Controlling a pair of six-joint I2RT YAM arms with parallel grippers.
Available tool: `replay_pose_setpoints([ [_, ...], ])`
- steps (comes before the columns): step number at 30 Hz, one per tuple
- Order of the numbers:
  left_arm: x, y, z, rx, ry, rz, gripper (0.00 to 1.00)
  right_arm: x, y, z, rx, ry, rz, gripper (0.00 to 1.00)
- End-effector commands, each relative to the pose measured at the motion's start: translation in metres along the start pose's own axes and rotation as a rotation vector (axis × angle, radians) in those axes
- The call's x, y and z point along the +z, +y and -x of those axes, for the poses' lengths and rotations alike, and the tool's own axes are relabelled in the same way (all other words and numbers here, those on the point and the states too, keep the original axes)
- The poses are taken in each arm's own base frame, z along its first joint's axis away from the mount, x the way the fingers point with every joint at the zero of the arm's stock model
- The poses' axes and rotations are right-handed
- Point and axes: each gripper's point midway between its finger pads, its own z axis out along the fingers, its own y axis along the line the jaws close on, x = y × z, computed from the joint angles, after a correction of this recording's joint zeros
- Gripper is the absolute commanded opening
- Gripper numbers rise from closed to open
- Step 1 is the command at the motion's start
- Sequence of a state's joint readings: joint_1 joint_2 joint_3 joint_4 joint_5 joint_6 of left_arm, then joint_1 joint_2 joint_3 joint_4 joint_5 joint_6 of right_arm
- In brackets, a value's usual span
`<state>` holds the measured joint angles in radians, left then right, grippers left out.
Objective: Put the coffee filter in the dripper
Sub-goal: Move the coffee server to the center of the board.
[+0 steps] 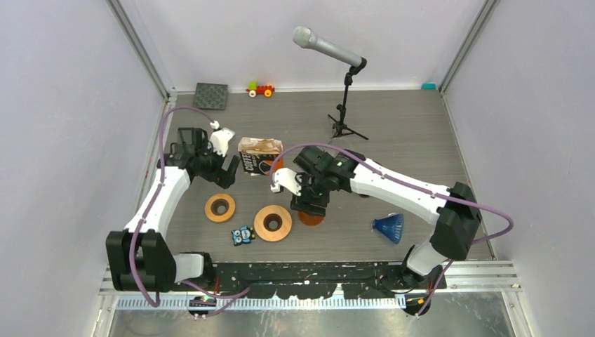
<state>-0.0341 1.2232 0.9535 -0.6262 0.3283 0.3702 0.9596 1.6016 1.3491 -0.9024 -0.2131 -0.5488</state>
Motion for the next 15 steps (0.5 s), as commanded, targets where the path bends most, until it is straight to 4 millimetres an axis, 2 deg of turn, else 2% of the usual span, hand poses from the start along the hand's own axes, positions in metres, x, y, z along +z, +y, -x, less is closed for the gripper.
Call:
replay_pose_setpoints([
  [1, -0.009, 0.03, -0.038, 0.033, 0.22, 0.111, 0.99, -0.037, -0.002, 0.021, 0.008, -0.127, -0.073, 0.64],
  [3, -0.009, 0.039, -0.056, -0.013, 0.285, 0.11, 0.97, -0.048, 0.002, 0.022, 0.006, -0.154, -0.076, 0.64],
  [7, -0.007, 0.04, -0.082, -0.052, 0.376, 0.071, 0.91, -0.066, 0.007, 0.024, 0.004, -0.211, -0.089, 0.64],
  [15, 0.001, 0.023, -0.105, -0.099, 0.463, -0.024, 0.76, -0.078, -0.004, 0.017, 0.055, -0.268, -0.113, 0.62],
])
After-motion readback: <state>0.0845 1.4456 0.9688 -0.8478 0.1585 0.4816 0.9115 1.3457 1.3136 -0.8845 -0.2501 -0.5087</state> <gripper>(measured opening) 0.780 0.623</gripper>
